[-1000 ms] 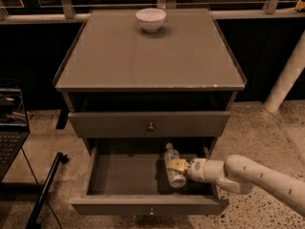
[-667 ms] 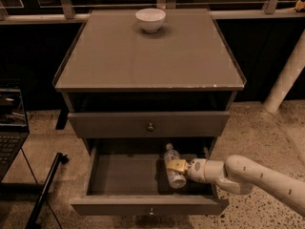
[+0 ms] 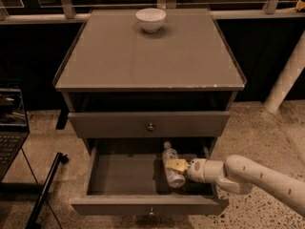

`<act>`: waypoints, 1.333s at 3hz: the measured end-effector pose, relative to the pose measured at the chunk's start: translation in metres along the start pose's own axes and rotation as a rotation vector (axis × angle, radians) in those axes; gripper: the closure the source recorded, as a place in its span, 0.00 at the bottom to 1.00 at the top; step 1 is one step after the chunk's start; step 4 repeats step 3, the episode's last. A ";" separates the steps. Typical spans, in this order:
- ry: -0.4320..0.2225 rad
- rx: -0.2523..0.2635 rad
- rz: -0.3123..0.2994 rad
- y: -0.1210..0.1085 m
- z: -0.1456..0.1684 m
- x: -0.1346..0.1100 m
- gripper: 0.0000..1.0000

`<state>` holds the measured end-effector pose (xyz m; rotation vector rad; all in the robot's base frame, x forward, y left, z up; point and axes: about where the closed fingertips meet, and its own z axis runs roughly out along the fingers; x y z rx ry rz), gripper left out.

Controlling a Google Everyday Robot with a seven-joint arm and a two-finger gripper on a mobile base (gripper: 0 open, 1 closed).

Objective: Place blue plastic bottle into middle drawer

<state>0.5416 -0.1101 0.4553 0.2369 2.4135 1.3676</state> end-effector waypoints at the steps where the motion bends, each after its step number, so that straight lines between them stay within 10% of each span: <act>1: 0.000 0.000 0.000 0.000 0.000 0.000 0.11; 4: 0.000 0.000 0.000 0.000 0.000 0.000 0.00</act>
Offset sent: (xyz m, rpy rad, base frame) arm 0.0000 0.0000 0.0000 0.0000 0.0000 0.0000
